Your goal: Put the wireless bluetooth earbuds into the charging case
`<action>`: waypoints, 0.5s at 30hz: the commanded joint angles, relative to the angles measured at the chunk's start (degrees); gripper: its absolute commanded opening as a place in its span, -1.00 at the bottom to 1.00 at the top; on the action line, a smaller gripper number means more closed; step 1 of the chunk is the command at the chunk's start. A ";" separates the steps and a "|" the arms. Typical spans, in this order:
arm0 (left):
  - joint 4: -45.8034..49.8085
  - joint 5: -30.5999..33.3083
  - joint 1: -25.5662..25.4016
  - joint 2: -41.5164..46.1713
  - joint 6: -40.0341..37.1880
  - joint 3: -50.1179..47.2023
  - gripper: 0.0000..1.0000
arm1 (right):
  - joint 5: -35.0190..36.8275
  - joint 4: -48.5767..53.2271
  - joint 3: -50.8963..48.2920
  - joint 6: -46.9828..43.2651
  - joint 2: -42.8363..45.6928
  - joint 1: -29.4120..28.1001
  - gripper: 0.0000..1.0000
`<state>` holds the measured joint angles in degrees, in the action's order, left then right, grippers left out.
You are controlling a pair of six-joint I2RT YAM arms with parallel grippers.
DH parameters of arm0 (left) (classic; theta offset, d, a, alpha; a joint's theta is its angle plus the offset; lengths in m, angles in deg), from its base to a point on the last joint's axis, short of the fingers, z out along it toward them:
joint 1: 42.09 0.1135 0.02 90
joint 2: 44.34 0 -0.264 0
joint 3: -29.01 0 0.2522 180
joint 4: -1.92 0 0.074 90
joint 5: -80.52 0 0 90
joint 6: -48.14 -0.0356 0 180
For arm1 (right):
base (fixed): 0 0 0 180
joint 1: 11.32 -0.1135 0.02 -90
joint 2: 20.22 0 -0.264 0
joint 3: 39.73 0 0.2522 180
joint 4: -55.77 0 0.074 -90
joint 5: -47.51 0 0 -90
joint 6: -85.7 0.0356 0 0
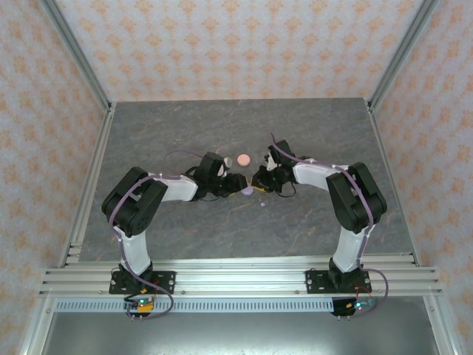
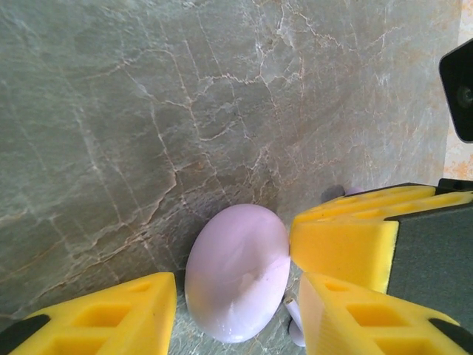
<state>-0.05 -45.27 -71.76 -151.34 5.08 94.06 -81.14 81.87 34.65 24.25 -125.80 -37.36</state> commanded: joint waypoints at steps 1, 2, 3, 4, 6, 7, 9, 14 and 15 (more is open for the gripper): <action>-0.80 -0.86 -1.31 -3.73 1.33 0.32 -0.08 | -0.26 -1.27 -1.03 0.75 -0.08 0.11 -0.64; -1.11 -0.86 -1.35 -3.98 1.56 0.36 -0.11 | -0.28 -1.45 -1.19 0.80 -0.08 0.10 -0.64; -1.36 -0.95 -1.50 -4.24 1.77 0.46 -0.12 | -0.29 -1.51 -1.20 0.89 0.00 0.05 -0.64; -1.62 -1.01 -1.50 -4.35 2.06 0.50 -0.13 | -0.34 -1.52 -1.29 0.89 -0.11 0.07 -0.64; -2.02 -1.12 -1.58 -4.44 2.35 0.49 -0.18 | -0.26 -1.53 -1.37 0.84 -0.13 0.10 -0.65; -2.09 -1.13 -1.60 -4.35 2.49 0.54 -0.18 | -0.36 -1.60 -1.46 0.93 -0.12 0.11 -0.65; -2.52 -1.27 -1.56 -4.38 2.72 0.49 -0.21 | -0.41 -1.94 -1.56 1.08 -0.08 0.11 -0.65; -4.83 -2.12 -1.60 -5.05 4.25 0.56 -0.21 | -0.99 -3.00 -1.87 1.61 -0.11 0.05 -0.66; -5.52 -2.38 -1.53 -5.18 4.72 0.51 -0.21 | -1.13 -3.09 -1.91 1.75 -0.13 0.06 -0.66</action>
<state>-3.43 -45.95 -72.07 -153.28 8.32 94.48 -81.16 80.13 33.98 25.28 -125.80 -36.99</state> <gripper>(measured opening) 0.396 0.170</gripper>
